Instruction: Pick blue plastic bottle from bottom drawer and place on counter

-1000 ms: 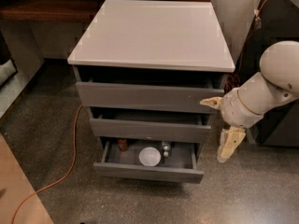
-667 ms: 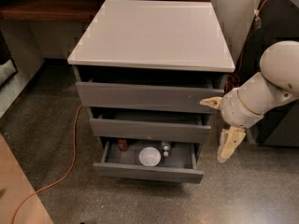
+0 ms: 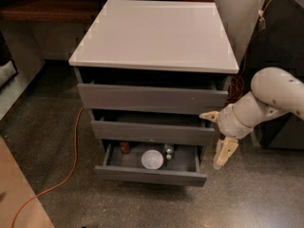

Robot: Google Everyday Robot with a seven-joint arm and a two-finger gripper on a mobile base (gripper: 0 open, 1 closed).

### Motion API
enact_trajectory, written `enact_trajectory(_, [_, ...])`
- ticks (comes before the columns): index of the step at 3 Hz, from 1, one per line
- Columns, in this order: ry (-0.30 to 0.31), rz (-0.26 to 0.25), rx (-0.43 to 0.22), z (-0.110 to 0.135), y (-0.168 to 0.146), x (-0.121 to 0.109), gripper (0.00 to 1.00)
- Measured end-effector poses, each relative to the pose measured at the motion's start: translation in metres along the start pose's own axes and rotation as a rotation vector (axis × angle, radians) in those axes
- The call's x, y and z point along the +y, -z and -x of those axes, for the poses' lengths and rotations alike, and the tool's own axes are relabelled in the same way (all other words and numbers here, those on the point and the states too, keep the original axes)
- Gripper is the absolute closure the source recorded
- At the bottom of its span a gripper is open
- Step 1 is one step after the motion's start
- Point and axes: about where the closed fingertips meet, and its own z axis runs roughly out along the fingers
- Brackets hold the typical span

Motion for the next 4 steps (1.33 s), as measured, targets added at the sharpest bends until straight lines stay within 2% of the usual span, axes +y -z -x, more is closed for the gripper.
enact_trajectory(1, [-0.005,0.022,-0.023,-0.031,-0.049,-0.017,0.00])
enact_trajectory(2, [-0.010,0.006,-0.055,-0.056,-0.088,-0.030,0.00])
enact_trajectory(3, [0.017,0.004,-0.081,-0.074,-0.125,-0.040,0.00])
enact_trajectory(4, [0.040,0.030,-0.067,-0.104,-0.180,-0.044,0.00])
